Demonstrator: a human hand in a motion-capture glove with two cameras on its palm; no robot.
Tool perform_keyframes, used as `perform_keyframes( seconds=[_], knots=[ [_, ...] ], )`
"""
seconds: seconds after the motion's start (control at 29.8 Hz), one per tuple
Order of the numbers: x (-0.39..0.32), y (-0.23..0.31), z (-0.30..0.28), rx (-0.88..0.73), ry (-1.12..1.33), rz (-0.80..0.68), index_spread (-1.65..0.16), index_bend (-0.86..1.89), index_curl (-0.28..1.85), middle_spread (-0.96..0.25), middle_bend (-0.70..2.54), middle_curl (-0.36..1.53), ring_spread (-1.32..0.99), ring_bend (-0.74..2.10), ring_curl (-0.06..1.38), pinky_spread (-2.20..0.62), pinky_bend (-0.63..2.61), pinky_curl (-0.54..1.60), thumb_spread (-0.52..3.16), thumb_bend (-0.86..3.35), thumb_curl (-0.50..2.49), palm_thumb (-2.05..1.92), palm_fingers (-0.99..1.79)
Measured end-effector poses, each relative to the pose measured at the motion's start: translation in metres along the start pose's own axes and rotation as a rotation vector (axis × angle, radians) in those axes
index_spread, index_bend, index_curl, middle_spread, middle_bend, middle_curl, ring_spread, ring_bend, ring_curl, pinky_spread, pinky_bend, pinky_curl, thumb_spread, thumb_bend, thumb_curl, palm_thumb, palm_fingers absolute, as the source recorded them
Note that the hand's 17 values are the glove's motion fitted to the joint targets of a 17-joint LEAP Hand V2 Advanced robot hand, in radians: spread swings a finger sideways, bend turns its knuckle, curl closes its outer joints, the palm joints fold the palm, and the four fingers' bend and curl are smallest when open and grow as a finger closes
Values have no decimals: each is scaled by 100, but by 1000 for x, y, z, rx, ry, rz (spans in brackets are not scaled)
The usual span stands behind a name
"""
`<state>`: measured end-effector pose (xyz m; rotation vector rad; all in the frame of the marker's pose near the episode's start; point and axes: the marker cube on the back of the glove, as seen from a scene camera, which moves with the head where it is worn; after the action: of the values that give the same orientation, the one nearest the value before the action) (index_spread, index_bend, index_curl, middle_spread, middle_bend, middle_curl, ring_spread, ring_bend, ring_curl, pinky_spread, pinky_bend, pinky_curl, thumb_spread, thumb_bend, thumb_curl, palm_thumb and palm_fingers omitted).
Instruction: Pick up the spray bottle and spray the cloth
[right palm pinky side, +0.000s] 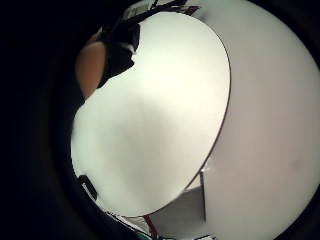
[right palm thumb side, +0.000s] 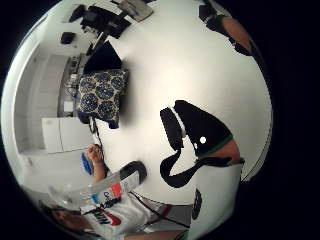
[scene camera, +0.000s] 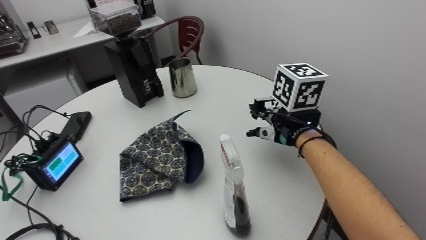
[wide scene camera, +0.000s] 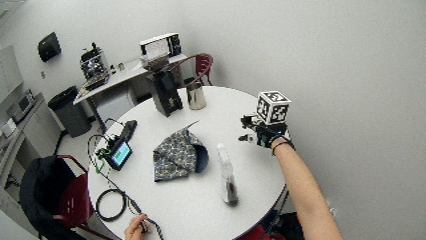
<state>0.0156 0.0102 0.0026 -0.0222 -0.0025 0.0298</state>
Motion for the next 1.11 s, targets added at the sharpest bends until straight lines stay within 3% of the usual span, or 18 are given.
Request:
perform_keyframes(
  seconds=[0.57,0.91,1.11],
  knots=[
    [5,13,-18,38,-27,-45,-36,14,25,-3,35,31,1,25,26,21,29,28,116,16,22,54,67],
    [0,105,-3,88,-173,-184,-37,11,24,-3,32,33,1,26,28,21,31,31,115,3,21,43,63],
    [-42,159,5,168,-314,-295,-37,8,22,-2,32,34,2,30,30,21,33,32,114,-1,22,42,63]
  ],
)
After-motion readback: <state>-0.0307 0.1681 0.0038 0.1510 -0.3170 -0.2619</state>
